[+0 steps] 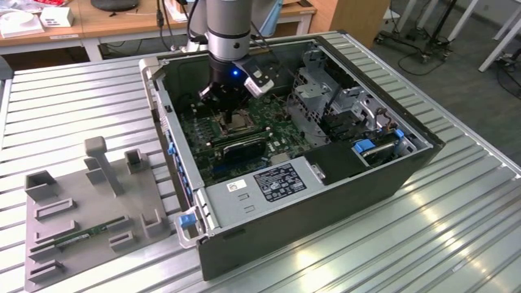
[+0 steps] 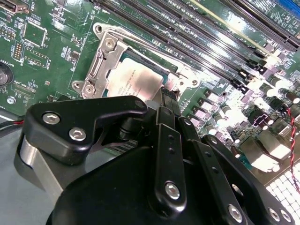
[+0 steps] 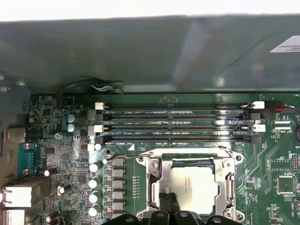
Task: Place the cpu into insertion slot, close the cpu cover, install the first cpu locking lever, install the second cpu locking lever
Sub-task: 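Close the cpu cover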
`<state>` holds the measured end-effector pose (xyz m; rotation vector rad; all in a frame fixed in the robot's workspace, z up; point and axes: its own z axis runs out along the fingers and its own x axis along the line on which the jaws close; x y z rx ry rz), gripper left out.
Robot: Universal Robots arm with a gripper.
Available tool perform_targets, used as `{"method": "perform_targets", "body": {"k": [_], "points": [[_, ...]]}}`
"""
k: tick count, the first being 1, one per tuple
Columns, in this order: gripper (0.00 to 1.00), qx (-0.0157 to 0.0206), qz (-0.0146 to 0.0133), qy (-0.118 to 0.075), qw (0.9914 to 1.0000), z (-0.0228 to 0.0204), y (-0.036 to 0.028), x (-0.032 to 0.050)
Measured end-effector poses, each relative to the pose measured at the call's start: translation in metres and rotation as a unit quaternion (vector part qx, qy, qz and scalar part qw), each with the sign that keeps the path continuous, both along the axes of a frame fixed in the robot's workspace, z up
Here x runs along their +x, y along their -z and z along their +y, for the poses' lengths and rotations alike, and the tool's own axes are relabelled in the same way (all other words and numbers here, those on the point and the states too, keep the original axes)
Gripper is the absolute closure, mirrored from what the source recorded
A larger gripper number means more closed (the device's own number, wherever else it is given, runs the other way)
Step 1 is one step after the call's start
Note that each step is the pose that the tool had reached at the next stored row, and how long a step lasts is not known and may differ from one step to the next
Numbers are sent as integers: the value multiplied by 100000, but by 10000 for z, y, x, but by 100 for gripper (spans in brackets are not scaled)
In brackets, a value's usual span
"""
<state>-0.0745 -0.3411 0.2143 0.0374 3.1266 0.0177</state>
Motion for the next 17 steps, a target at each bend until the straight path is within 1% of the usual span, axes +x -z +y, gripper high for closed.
{"method": "perform_targets", "body": {"k": [3, 5, 17], "points": [[89, 4, -418, -5, 99999, 0, 7, -19], [89, 8, -549, -3, 99998, 0, 12, -32], [89, 15, -579, 5, 99998, 3, 26, -53]]}}
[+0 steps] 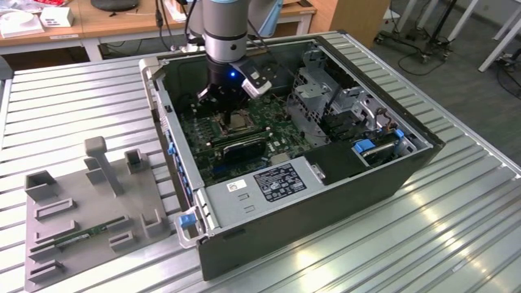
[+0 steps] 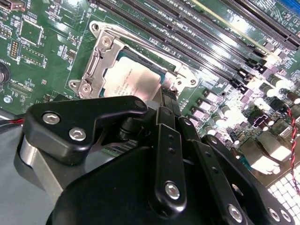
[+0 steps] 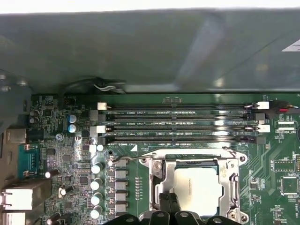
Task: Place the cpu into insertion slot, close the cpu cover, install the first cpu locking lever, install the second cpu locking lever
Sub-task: 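Close the cpu cover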
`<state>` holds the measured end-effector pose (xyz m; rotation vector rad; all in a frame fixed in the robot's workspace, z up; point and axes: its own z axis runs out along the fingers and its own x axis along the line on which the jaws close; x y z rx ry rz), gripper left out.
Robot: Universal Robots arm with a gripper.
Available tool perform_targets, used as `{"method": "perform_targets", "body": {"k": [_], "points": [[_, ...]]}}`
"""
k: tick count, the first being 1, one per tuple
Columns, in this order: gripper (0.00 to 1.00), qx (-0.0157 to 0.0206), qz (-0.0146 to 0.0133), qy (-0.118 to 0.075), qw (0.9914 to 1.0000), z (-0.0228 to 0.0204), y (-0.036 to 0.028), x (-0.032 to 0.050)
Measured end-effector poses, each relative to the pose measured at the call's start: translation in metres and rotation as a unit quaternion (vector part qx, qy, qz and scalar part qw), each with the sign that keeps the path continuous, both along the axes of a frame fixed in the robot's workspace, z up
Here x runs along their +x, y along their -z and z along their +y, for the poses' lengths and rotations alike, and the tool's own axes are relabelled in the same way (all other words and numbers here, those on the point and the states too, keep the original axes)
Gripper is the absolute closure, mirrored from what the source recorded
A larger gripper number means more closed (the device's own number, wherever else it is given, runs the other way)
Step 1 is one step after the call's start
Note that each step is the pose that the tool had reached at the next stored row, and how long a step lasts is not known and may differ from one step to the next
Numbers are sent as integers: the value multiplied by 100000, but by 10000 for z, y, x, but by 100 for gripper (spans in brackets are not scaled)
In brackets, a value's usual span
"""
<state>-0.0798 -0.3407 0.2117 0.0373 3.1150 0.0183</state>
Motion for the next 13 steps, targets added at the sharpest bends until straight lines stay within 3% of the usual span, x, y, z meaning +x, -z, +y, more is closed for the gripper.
{"method": "perform_targets", "body": {"k": [6, 13], "points": [[89, -56, 7, -7, 100000, 3, 49, -8], [89, -46, -5, -9, 100000, 4, 61, -11]]}}
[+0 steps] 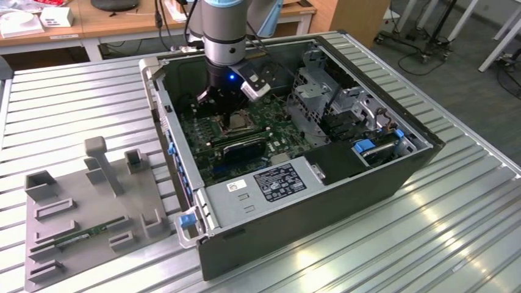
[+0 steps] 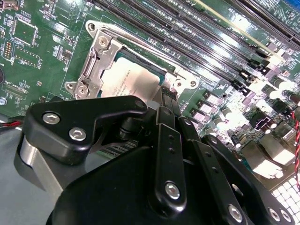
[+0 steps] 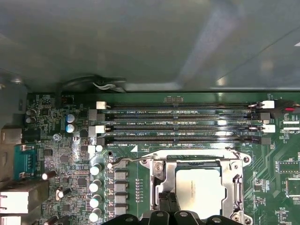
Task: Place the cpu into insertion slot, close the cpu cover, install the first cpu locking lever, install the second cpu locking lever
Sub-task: 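Close the cpu cover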
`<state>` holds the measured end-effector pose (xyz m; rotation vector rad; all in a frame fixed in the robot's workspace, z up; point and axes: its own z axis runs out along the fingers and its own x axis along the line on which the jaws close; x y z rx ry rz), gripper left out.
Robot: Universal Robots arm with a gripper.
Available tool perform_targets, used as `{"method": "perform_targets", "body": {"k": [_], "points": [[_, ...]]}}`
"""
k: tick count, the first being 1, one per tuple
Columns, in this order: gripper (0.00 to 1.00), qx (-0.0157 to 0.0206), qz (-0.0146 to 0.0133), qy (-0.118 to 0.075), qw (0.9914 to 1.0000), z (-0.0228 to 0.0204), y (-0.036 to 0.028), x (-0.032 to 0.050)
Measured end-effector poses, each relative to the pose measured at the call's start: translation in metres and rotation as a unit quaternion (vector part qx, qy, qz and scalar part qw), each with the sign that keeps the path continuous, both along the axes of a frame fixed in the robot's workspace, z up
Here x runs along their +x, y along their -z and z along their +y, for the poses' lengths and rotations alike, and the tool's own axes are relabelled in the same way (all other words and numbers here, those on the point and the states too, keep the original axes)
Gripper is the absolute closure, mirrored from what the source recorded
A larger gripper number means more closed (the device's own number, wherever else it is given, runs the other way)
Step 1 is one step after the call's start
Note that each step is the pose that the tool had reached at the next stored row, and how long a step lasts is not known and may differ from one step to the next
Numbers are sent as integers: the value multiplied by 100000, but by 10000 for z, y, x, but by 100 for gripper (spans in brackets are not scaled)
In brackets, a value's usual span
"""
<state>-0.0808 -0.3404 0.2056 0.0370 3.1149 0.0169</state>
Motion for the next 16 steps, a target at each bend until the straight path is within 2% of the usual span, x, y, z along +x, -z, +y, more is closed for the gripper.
{"method": "perform_targets", "body": {"k": [16], "points": [[89, -2, 4, -1, 100000, 0, 37, -11]]}}
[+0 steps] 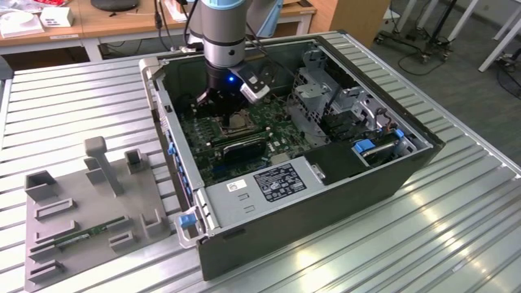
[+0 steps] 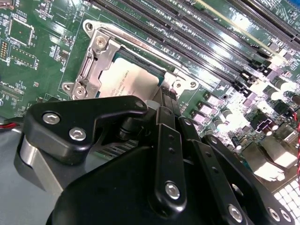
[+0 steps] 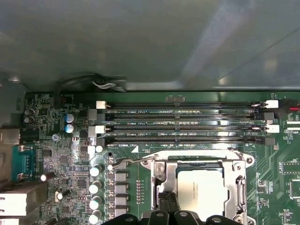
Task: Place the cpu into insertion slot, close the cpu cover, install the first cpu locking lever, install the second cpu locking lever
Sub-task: 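Close the cpu cover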
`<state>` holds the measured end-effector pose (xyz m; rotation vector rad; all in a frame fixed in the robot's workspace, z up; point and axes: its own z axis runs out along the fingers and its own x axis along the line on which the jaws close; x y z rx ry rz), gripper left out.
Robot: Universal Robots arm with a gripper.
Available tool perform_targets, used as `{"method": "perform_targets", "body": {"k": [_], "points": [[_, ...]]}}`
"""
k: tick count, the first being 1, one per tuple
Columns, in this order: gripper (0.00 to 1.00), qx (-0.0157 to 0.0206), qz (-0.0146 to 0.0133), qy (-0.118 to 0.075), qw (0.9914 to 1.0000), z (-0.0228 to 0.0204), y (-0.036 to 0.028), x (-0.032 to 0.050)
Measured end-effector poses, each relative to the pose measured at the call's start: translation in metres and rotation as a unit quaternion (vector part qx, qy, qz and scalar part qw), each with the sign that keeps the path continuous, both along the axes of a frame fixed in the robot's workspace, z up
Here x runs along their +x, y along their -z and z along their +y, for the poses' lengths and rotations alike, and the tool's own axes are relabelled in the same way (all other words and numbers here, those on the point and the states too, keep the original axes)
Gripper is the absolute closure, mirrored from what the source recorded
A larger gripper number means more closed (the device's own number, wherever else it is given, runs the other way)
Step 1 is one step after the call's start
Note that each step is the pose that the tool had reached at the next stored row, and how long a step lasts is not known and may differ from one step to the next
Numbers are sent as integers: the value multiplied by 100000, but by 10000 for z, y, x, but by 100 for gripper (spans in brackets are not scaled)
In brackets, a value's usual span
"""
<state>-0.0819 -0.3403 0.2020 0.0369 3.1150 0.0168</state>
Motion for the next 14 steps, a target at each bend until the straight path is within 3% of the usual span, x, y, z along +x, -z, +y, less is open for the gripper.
{"method": "perform_targets", "body": {"k": [14], "points": [[89, -39, 28, 2, 100000, -2, 28, -1]]}}
